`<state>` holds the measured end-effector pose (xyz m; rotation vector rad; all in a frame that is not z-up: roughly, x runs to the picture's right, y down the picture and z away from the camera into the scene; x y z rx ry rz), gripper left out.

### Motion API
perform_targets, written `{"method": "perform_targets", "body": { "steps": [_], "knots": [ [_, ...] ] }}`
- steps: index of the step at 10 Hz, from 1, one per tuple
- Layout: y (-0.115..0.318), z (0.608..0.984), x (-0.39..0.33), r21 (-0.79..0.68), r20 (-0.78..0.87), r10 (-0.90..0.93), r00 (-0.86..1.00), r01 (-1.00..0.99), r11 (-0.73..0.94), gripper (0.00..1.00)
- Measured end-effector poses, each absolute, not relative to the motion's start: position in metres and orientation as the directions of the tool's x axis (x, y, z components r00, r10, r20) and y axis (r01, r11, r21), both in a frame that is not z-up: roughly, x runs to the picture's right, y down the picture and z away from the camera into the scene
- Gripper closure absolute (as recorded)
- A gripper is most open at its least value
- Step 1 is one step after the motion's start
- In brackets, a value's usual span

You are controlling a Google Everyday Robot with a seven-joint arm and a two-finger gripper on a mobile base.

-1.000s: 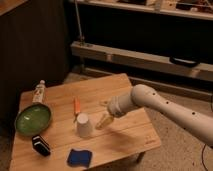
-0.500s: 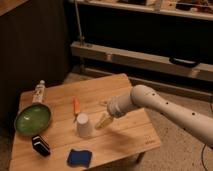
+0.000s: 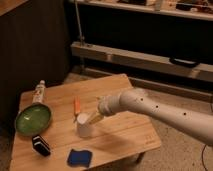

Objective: Place the ceramic cup over the eraser

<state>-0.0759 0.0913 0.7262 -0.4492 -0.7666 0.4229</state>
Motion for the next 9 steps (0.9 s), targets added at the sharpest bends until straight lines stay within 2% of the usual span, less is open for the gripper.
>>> {"method": "perform_targets", "body": {
  "steps": [9],
  "knots": [
    [0.135,0.752,-0.100,-0.653,0.611,0.578,0.540,-0.069,0.754,0.20]
  ]
}}
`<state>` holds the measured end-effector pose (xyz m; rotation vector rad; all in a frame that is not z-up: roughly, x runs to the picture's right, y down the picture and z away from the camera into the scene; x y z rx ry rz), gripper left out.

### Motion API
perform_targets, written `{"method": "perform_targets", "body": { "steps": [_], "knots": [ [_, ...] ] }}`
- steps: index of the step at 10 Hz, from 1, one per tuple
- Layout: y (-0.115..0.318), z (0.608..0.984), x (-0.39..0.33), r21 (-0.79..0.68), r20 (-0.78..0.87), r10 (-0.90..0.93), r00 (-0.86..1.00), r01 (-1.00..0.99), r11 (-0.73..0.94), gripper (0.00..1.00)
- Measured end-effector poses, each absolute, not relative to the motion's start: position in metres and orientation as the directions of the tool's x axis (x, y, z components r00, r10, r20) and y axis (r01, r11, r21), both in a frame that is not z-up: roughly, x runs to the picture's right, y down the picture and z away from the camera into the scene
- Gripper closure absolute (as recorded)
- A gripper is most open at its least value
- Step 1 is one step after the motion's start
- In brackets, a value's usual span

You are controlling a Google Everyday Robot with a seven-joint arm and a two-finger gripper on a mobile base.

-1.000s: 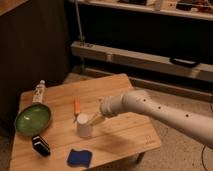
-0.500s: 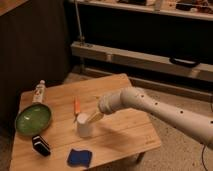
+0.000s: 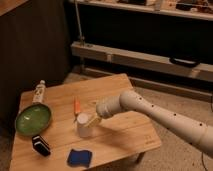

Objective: Place the ceramic cup over the eraser

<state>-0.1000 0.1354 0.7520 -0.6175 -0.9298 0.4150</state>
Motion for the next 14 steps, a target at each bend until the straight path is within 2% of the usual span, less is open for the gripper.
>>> {"method": "perform_targets", "body": {
  "steps": [8,9,10,14],
  "knots": [
    [0.173,0.768,-0.127,-0.678,0.642,0.570,0.512,0.033,0.734,0.20],
    [0.178,0.773,-0.128,-0.683,0.645,0.575,0.504,0.042,0.729,0.24],
    [0.181,0.776,-0.131,-0.685,0.647,0.577,0.498,0.048,0.727,0.30],
    [0.183,0.779,-0.133,-0.697,0.643,0.594,0.483,0.047,0.716,0.72]
  ]
}}
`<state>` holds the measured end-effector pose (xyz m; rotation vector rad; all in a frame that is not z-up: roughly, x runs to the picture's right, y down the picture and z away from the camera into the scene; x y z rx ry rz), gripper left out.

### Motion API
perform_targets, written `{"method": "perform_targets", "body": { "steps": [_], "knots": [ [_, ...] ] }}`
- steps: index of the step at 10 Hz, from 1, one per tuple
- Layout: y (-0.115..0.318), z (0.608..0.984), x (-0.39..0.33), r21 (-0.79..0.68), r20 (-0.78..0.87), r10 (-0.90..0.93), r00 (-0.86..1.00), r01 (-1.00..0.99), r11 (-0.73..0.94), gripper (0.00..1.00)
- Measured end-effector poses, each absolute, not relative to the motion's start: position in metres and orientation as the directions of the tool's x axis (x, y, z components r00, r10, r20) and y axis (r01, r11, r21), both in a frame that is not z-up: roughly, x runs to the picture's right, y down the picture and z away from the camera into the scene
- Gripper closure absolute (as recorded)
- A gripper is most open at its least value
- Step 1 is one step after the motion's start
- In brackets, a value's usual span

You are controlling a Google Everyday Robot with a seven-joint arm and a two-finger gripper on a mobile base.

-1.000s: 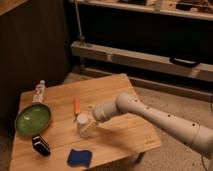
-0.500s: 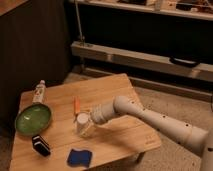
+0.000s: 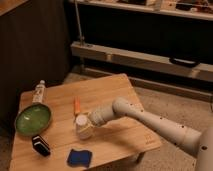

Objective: Place the ceramic cup over the eraser

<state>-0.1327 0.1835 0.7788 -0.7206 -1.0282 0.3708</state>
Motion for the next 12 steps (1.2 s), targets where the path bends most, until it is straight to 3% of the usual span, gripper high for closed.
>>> {"method": "perform_targets", "body": {
  "steps": [2,3,9,12],
  "knots": [
    [0.180,0.777,-0.131,-0.694,0.640,0.589,0.493,0.042,0.718,0.93],
    [0.174,0.775,-0.127,-0.688,0.643,0.585,0.494,0.037,0.724,0.99],
    [0.077,0.696,-0.124,-0.613,0.725,0.524,0.447,0.074,0.786,1.00],
    [0.038,0.655,-0.176,-0.559,0.800,0.466,0.378,0.187,0.808,1.00]
  ]
}}
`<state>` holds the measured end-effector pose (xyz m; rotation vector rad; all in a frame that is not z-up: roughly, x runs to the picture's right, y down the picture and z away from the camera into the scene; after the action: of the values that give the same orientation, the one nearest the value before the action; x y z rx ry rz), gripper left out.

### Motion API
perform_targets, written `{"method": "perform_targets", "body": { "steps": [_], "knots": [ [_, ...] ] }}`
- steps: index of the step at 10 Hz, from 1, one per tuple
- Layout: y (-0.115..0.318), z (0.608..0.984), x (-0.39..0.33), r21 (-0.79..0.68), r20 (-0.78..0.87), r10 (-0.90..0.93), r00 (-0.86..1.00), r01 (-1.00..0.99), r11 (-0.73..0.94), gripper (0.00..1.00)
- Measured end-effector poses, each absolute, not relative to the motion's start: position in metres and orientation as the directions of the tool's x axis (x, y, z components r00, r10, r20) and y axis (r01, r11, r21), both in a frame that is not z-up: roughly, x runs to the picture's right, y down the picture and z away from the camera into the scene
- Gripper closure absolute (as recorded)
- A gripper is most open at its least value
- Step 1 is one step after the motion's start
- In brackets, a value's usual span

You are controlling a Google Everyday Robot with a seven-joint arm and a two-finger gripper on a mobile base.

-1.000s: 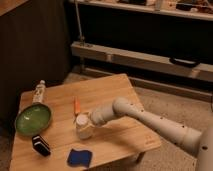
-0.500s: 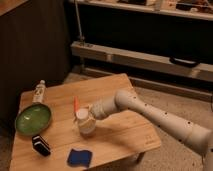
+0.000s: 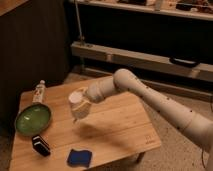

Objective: Place the ceramic cup over the eraser

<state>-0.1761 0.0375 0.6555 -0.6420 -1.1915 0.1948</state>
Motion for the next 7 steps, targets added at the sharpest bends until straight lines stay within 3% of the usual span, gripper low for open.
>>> {"method": "perform_targets", "body": {
  "steps": [7],
  "knots": [
    [0.077,0.579,-0.252,-0.458,0.888,0.410,0.207,0.445,0.769,1.00]
  ]
}}
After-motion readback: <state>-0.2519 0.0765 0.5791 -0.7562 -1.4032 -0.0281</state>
